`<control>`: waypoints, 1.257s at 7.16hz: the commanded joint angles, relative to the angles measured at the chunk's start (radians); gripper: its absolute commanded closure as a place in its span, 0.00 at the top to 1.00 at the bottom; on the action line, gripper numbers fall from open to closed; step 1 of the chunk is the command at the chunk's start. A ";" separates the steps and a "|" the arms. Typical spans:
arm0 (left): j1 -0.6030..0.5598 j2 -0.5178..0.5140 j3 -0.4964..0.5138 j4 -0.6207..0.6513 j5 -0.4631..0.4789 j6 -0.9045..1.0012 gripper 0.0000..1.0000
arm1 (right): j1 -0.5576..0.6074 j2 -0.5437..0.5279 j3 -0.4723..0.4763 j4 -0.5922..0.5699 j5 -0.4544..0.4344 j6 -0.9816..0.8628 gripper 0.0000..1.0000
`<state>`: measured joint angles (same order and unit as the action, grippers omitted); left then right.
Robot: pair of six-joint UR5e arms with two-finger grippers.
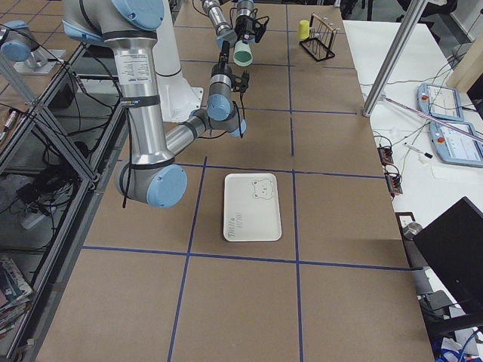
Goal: Left arm grabs green cup and hands to right arm on tray
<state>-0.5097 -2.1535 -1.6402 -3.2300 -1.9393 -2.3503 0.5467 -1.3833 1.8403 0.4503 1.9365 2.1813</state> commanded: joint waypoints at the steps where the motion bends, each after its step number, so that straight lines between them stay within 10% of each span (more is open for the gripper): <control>1: 0.025 0.006 -0.012 -0.001 -0.006 -0.075 0.07 | 0.005 0.007 -0.029 0.001 -0.034 -0.046 0.97; 9: 0.060 0.001 -0.015 0.001 -0.001 -0.078 0.07 | 0.007 0.059 -0.038 -0.004 -0.050 -0.046 0.97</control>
<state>-0.4505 -2.1512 -1.6558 -3.2296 -1.9411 -2.4281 0.5540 -1.3332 1.8054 0.4477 1.8875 2.1351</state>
